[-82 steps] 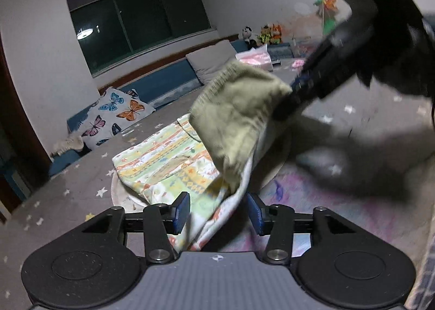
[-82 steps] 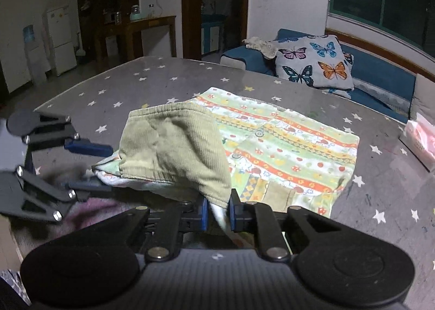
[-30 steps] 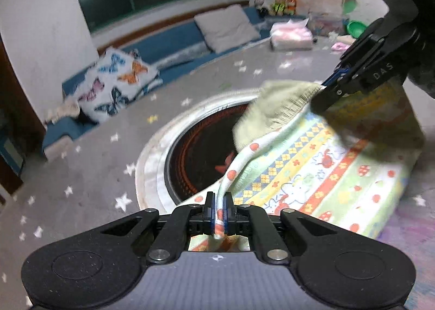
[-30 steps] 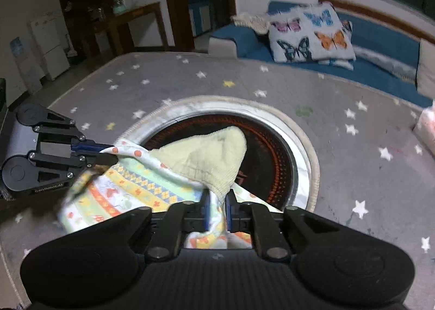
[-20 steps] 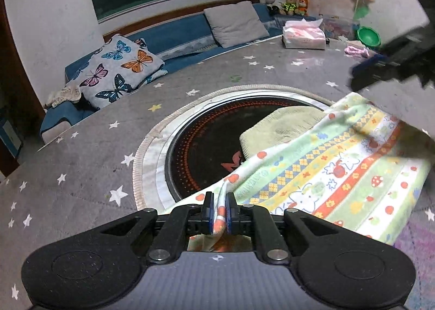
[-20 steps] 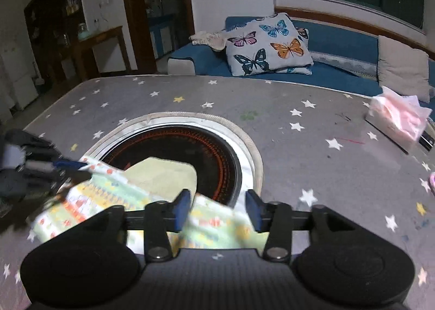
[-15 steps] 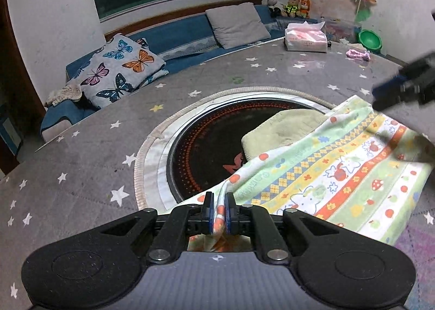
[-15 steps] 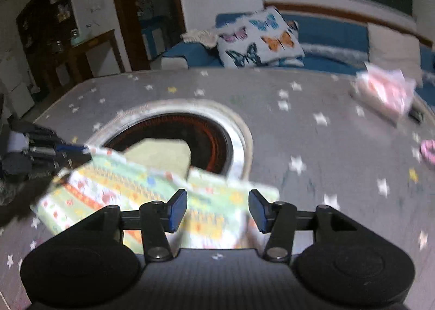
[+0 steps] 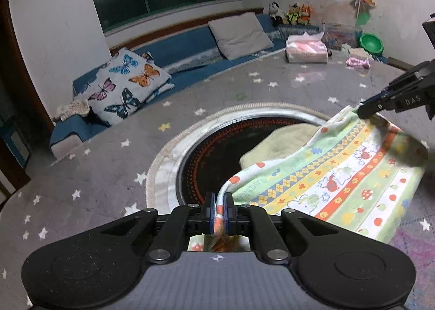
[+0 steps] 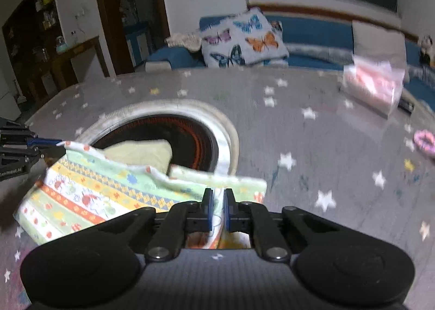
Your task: Fold clothes
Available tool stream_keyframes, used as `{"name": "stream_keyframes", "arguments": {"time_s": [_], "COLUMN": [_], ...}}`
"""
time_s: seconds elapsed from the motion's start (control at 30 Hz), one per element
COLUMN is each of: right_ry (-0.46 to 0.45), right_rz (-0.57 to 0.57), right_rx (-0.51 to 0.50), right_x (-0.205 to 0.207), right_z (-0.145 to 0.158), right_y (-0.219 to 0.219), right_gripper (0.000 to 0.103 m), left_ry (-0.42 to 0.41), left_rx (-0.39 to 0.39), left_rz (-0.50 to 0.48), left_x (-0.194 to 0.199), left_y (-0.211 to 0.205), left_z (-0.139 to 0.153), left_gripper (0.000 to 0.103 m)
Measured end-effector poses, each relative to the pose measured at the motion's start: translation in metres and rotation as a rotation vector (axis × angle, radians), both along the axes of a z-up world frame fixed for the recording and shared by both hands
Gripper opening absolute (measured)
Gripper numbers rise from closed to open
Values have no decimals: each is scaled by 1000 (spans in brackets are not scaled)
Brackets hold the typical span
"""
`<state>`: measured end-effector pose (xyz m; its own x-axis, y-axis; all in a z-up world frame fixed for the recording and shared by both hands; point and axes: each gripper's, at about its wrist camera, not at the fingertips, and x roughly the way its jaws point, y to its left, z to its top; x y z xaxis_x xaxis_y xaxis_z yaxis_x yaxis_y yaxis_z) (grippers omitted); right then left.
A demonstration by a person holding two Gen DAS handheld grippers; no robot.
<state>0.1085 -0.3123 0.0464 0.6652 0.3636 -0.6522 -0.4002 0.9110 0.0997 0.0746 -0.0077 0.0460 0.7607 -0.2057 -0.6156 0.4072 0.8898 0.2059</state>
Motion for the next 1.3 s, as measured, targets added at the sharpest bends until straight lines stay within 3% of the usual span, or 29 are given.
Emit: {"name": "stream_keyframes", "arguments": {"time_s": [0.17, 0.3, 0.43, 0.5, 0.67, 0.87, 1.0, 1.3], "right_ry": [-72, -34, 20, 9, -18, 36, 64, 75], "right_rz": [1, -28, -42, -45, -39, 78, 103, 111], "right_rx": [-11, -12, -11, -6, 23, 90, 99, 67], "right_x": [13, 38, 48, 47, 37, 31, 39, 55], "right_z": [10, -11, -30, -27, -7, -6, -15, -32], "right_y": [11, 18, 17, 15, 15, 45, 65, 88], "right_gripper": [7, 7, 10, 12, 15, 15, 15, 15], "left_ry": [-3, 40, 51, 44, 22, 27, 66, 180], "left_rx": [-15, 5, 16, 13, -12, -141, -178, -222], "left_rz": [49, 91, 133, 165, 241, 133, 77, 97], "left_x": [10, 23, 28, 29, 30, 18, 27, 63], "left_y": [6, 7, 11, 16, 27, 4, -20, -37], "left_z": [-1, -18, -25, -23, -12, 6, 3, -25], "left_gripper": [7, 7, 18, 25, 24, 22, 22, 19]}}
